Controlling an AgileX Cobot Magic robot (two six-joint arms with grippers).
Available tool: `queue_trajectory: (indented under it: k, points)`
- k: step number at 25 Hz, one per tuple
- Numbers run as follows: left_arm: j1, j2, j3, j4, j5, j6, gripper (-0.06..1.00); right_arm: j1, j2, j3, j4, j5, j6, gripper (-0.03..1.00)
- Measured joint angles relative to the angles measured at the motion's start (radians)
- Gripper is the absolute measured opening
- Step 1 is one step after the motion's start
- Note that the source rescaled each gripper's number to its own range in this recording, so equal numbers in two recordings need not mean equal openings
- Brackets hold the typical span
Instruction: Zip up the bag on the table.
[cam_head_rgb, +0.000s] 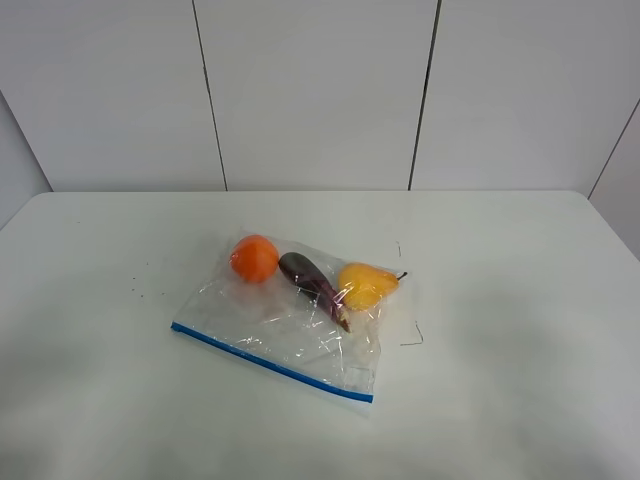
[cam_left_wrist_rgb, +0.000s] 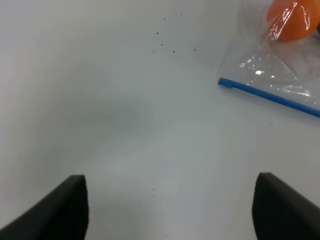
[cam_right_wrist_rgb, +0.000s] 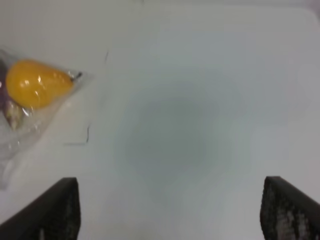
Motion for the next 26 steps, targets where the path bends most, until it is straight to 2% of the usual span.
queue_trajectory:
  k: [9, 26]
  points:
    - [0.0, 0.0, 0.0, 0.0, 0.0, 0.0, 1.0, 0.038, -0.018, 0.0, 0.014, 0.001, 0.0, 0.81]
    - [0.0, 0.0, 0.0, 0.0, 0.0, 0.001, 1.0, 0.041, -0.018, 0.0, 0.021, 0.001, 0.0, 0.81]
